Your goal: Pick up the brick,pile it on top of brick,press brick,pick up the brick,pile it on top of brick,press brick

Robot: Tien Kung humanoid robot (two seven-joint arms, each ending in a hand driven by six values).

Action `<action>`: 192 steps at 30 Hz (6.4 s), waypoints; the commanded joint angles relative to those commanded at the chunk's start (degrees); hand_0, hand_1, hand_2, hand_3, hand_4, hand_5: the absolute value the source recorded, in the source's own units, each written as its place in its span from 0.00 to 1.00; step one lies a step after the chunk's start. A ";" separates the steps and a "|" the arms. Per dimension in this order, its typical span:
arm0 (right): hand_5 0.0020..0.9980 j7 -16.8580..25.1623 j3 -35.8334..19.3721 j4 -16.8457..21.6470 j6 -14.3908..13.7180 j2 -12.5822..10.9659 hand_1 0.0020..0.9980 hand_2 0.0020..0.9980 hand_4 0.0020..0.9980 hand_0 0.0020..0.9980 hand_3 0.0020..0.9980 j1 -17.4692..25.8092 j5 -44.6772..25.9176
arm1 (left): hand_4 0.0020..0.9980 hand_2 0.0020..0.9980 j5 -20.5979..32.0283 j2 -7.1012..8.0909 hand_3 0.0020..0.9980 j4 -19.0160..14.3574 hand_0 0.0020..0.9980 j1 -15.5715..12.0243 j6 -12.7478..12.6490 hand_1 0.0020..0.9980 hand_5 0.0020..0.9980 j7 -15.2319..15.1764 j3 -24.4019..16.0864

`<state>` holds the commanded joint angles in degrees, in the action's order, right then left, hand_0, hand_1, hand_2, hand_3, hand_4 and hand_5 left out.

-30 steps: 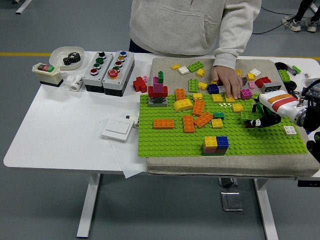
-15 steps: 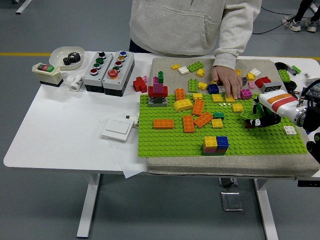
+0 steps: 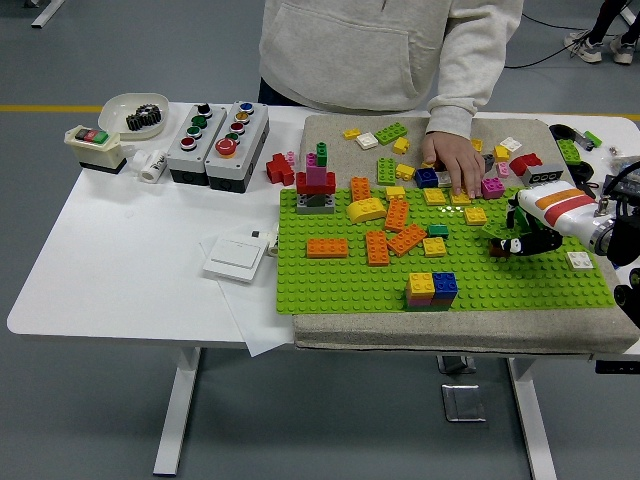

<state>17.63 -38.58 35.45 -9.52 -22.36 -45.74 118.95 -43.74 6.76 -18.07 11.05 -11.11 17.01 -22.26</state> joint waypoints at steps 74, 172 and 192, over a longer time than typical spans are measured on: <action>0.54 11.70 13.59 28.85 -14.02 -10.61 0.10 0.19 0.72 0.13 0.40 -2.20 11.05 | 0.69 0.74 0.25 0.04 0.60 0.10 0.69 -0.10 0.12 0.73 0.66 -0.03 0.02; 0.56 12.33 15.28 26.43 -11.07 -9.54 0.12 0.23 0.85 0.16 0.50 -3.01 11.05 | 0.69 0.74 -0.92 0.06 0.60 0.12 0.69 -0.24 0.33 0.74 0.66 0.23 -0.61; 0.55 12.07 13.97 26.20 -10.48 -8.98 0.13 0.24 0.94 0.18 0.54 -2.65 10.84 | 0.69 0.74 -0.80 0.15 0.60 0.00 0.69 -0.09 0.31 0.73 0.66 0.20 -0.41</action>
<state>29.69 -24.62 61.65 -20.00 -31.34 -48.38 129.79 -44.53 6.91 -18.07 10.96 -10.80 17.21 -22.66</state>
